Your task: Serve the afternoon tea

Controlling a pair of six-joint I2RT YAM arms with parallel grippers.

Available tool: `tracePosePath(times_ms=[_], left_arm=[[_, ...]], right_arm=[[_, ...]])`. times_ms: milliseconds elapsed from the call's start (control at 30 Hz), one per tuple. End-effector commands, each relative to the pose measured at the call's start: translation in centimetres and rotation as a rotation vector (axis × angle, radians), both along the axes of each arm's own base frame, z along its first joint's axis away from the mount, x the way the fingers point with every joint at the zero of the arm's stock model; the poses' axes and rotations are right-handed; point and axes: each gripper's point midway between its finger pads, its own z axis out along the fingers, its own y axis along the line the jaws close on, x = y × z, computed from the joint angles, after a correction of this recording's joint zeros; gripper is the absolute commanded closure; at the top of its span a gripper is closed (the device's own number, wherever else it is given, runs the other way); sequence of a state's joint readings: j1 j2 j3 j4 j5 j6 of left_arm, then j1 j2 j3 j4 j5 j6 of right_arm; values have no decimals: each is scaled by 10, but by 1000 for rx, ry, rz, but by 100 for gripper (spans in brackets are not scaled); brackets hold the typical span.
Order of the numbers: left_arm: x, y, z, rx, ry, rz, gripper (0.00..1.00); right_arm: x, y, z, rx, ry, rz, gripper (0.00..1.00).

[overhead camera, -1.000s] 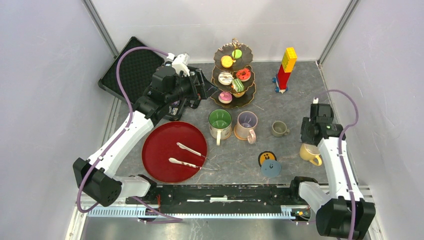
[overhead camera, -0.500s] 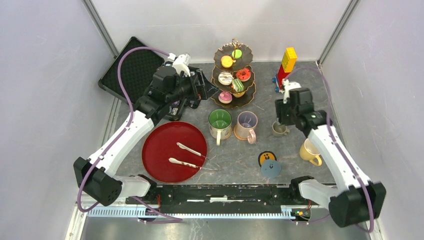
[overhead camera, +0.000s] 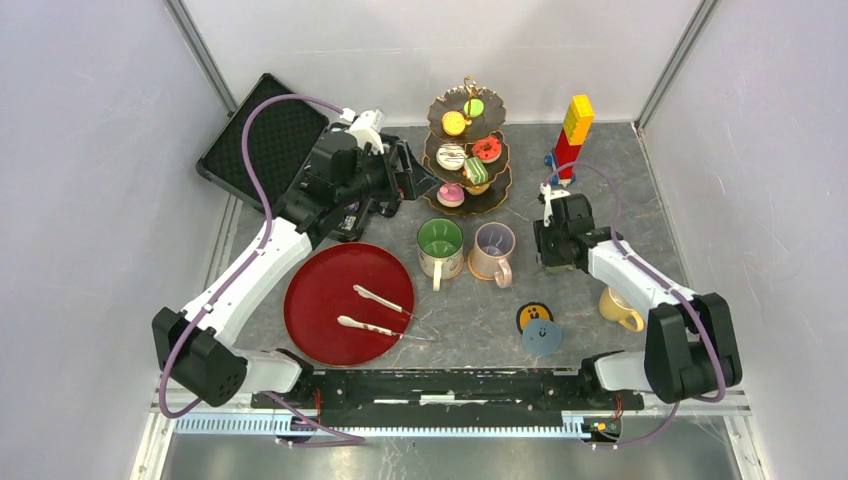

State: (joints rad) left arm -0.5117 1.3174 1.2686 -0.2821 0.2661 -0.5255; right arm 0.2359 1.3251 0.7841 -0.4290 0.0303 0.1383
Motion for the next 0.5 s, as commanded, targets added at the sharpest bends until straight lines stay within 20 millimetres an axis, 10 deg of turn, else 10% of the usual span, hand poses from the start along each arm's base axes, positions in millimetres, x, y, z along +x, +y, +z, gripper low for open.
tracePosePath(times_ms=[0,200,467], left_arm=[[2,-5,19,-55,-10,-11,0],[4,-6,16,-50,-3,-10,0],[4,-6,16,-55,0,-16,0]], right_arm=[[16,-12,-9,-53,-58,-91,63],[22,-52,-16,-160,-63,-279,78],[29,-106,-22,-222,-38,-425,73]])
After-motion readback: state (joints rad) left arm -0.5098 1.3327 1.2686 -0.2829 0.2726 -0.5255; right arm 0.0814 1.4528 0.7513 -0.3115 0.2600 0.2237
